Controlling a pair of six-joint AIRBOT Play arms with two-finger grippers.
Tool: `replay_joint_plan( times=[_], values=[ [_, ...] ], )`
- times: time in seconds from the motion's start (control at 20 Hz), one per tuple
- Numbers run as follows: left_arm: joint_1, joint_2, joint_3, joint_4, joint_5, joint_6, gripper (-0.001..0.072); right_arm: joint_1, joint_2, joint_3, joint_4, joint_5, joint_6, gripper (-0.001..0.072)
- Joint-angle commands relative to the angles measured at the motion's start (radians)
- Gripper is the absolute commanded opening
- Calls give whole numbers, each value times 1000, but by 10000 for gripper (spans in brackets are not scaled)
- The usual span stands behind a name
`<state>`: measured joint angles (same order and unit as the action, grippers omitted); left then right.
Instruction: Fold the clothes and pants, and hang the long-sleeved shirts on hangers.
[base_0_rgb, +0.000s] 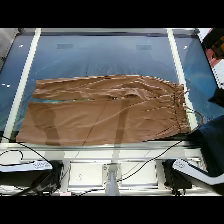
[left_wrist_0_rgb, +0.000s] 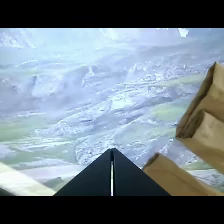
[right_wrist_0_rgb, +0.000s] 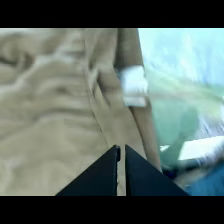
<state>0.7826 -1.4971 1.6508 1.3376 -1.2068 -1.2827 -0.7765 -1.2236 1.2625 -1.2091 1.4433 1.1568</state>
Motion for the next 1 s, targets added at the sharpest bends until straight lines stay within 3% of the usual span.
replay_joint_plan(
  times=[0.0,0.1,0.15,0.2,0.45,0.5,0.55,0.95],
  values=[
    [96,51,-77,-129,14,-11,19,-131,199,-187,-25,7,-53,88],
    [120,52,-133,-181,21,-11,19,-216,303,-339,44,-50,-27,125],
    [122,52,-163,-191,26,-10,19,-244,341,-407,80,-60,-14,285],
    [120,51,-190,-198,33,-3,19,-262,372,-476,85,-61,5,386],
    [110,50,-254,-203,47,72,19,-296,420,-738,87,-79,93,406],
    [110,51,-254,-203,47,72,19,-296,420,-763,94,-103,124,525],
    [110,51,-254,-203,47,72,19,-296,420,-782,116,-137,158,585],
    [110,50,-255,-203,43,71,20,-295,369,-804,144,-342,283,546]
  ],
)
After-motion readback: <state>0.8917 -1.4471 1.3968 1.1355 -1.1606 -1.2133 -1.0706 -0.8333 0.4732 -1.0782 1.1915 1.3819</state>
